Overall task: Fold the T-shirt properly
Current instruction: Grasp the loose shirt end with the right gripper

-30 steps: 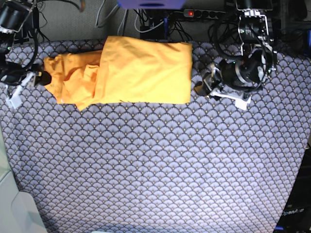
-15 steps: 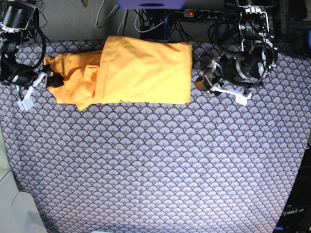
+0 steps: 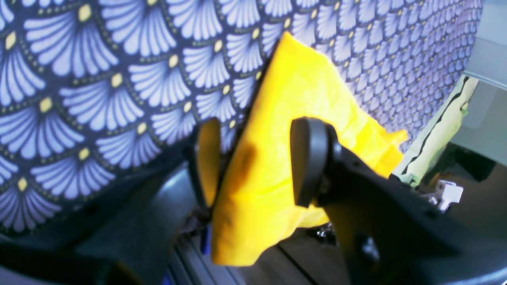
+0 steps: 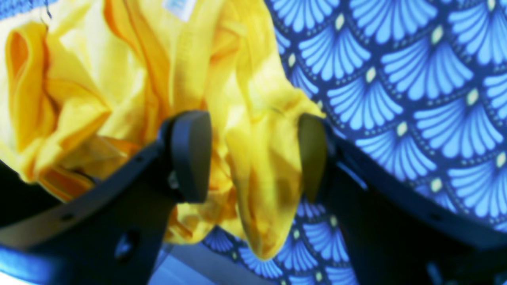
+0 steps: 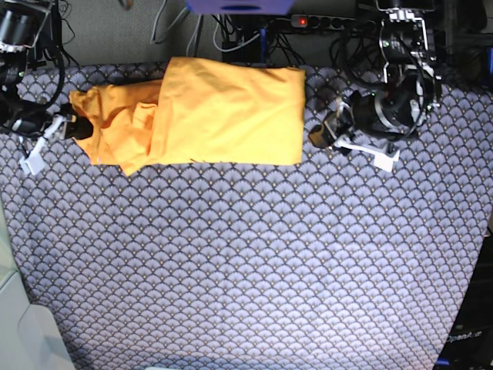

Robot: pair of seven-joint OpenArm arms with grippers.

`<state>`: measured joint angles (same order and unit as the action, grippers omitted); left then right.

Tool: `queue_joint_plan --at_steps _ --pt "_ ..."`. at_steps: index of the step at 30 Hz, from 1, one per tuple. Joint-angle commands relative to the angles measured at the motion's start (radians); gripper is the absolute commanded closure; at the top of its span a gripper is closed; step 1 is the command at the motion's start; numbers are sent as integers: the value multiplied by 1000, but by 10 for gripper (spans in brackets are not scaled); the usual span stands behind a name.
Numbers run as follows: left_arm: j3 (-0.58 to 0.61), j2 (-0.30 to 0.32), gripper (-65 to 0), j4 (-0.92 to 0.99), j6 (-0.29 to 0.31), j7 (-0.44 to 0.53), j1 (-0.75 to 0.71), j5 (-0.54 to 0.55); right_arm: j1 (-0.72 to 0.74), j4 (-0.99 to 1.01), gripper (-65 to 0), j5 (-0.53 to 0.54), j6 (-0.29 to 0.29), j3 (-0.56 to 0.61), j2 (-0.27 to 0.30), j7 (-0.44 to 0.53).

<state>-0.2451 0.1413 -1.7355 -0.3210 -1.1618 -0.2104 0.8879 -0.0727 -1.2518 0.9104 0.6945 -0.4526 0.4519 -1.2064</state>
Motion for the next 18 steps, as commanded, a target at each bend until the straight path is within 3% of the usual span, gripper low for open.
queue_joint_plan --at_steps 1,10,18 --pt "-3 7 -282 -17 3 1 -4 29 7 2 -361 -9 4 -4 18 -6" --pt "-3 7 -282 -17 3 1 -8 29 6 1 -359 -9 4 -2 -60 -54" --pt "-3 8 -282 -17 3 3 -2 29 -20 -111 -359 -7 4 -7 -84 -100"
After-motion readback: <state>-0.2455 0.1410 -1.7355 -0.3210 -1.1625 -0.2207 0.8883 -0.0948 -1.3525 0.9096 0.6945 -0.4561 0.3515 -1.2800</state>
